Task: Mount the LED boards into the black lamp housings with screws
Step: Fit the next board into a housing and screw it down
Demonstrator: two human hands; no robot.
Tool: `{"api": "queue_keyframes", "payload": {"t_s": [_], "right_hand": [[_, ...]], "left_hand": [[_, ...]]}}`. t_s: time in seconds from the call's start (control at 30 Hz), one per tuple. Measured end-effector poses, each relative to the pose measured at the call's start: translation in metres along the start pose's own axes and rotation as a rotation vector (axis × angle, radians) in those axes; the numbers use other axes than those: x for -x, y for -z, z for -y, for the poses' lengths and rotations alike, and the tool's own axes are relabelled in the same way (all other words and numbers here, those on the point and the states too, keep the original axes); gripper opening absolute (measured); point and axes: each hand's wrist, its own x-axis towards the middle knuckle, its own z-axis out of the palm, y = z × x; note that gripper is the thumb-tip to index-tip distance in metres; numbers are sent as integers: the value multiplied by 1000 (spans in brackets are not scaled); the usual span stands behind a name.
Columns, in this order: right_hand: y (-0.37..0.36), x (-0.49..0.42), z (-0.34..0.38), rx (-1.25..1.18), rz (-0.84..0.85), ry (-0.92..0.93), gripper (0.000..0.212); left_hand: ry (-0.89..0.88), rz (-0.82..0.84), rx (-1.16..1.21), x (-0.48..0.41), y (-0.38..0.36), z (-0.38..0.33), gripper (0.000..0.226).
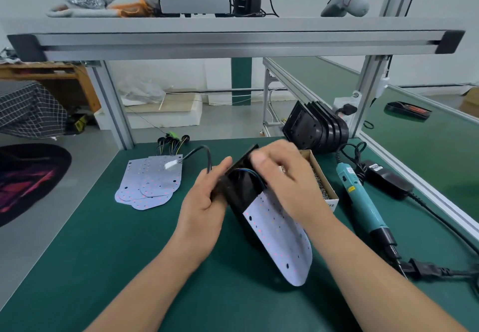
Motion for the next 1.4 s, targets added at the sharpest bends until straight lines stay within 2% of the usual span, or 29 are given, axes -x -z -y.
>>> {"api": "queue_keyframes", "payload": {"t_s": [0.07,0.17,0.23,0.37,0.5,0.6,0.63,0.67,0.7,0.73,0.77,0.8,0.83,0.87,0.9,0.93,0.97,1.03,1.13,1.17,1.27,1.4], "right_hand": [[1,0,-12,-51,-115,-124,16],[4,1,-26,-259,88,-405,34],[2,3,-28,-383,180,-450,29],[1,1,-25,-728,100,-563,24],[12,-1,-22,-782,-11,-634,27],[16,2,-16,-766,-7,-643,27],[17,4,-14,-785,13,-640,29],[19,6,-13,-794,40,-627,30],[22,7,-10,-790,67,-612,31],[26,8,-9,-750,86,-594,31],[31,10,-6,-680,95,-572,31],[36,10,-6,-583,88,-553,30],[40,10,-5,-490,72,-546,29],[43,11,-7,-414,57,-551,27],[44,12,-8,-369,42,-568,27],[43,13,-10,-348,31,-589,28],[42,14,-9,-359,20,-626,29],[38,16,-10,-391,5,-670,23],[32,18,-11,-295,-51,-616,21],[31,18,-11,-269,-88,-608,22],[30,20,-10,-216,-137,-594,25],[32,21,-14,-3,-117,-462,20]], "left_hand": [[15,-19,24,-2,-2,4,74],[8,-20,83,-2,-5,4,60],[-48,-13,61,-1,-6,1,55],[-77,-31,-29,-2,-7,3,47],[26,-67,126,-9,-3,9,36],[146,-49,192,-8,-11,8,35],[236,-14,307,-7,-16,8,29],[364,63,521,-5,-21,7,17],[449,180,697,-4,-27,2,22],[496,249,794,-2,-29,2,40],[505,285,819,-1,-30,5,47],[456,264,644,-2,-28,8,41],[313,244,309,-1,-22,13,27],[161,225,-122,0,-17,15,12],[51,222,-391,2,-17,19,3],[16,218,-485,1,-16,23,9],[56,204,-407,1,-15,25,22],[221,257,-87,2,-13,20,46],[336,359,351,4,-9,19,63],[320,394,373,5,-7,19,61],[244,419,197,11,-9,16,31],[255,363,138,12,-14,16,25]]}}
